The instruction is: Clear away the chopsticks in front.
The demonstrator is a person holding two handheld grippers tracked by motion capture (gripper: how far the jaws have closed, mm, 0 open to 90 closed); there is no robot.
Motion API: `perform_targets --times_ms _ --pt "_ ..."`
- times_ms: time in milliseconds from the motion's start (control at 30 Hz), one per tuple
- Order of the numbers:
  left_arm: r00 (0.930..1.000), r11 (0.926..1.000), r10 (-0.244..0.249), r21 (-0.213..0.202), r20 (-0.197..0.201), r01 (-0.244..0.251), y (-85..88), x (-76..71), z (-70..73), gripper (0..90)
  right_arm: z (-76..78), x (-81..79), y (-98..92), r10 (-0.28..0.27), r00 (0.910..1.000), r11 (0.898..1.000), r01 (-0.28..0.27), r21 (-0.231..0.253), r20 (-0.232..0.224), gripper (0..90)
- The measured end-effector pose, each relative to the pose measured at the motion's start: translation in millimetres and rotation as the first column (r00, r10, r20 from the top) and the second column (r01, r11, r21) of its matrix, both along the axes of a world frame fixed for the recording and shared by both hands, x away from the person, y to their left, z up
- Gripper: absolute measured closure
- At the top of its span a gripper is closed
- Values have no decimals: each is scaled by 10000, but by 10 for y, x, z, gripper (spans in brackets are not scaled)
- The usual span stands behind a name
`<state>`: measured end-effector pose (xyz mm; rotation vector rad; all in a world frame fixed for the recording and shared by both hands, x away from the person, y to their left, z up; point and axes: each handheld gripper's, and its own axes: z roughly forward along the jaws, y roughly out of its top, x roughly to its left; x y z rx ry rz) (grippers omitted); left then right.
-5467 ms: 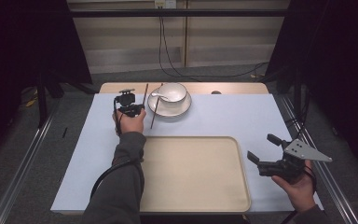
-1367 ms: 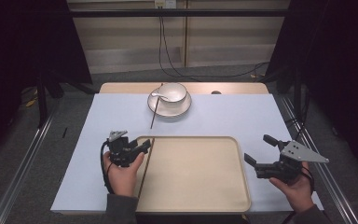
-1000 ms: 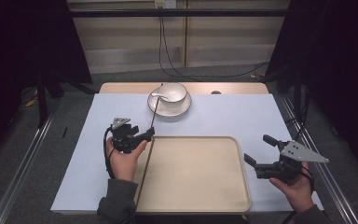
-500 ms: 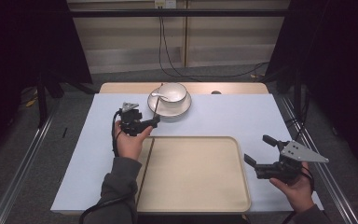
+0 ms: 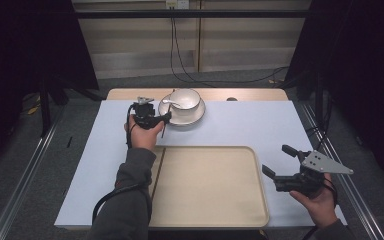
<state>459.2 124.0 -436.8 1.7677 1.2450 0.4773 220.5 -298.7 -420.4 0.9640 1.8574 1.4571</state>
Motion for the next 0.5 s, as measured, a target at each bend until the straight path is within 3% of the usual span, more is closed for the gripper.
perform_targets --times_ms 67,133,167,233,367,500 --pt "10000 10000 9 82 -41 -9 -13 34 -18 346 0 2 1 12 10000 10000 -12 -22 14 42" --pt "9999 9991 113 419 -42 -112 -42 93 -59 393 0 3 5 31 10000 10000 -31 -38 -2 42" --pt "9992 9970 340 700 -230 -323 -61 143 -93 434 -1 2 10 73 10000 10000 -73 -7 -7 43" --pt "9994 9956 294 895 -193 -276 -66 174 -110 439 -1 1 6 116 9999 9999 -116 -59 -20 44" --pt "9995 9949 301 968 -127 -287 -95 246 -142 556 -1 6 4 64 10000 10000 -64 -14 19 45" --pt "9994 9952 305 934 -191 -286 -113 299 -170 607 -4 11 7 114 9999 9999 -114 4 -22 45"
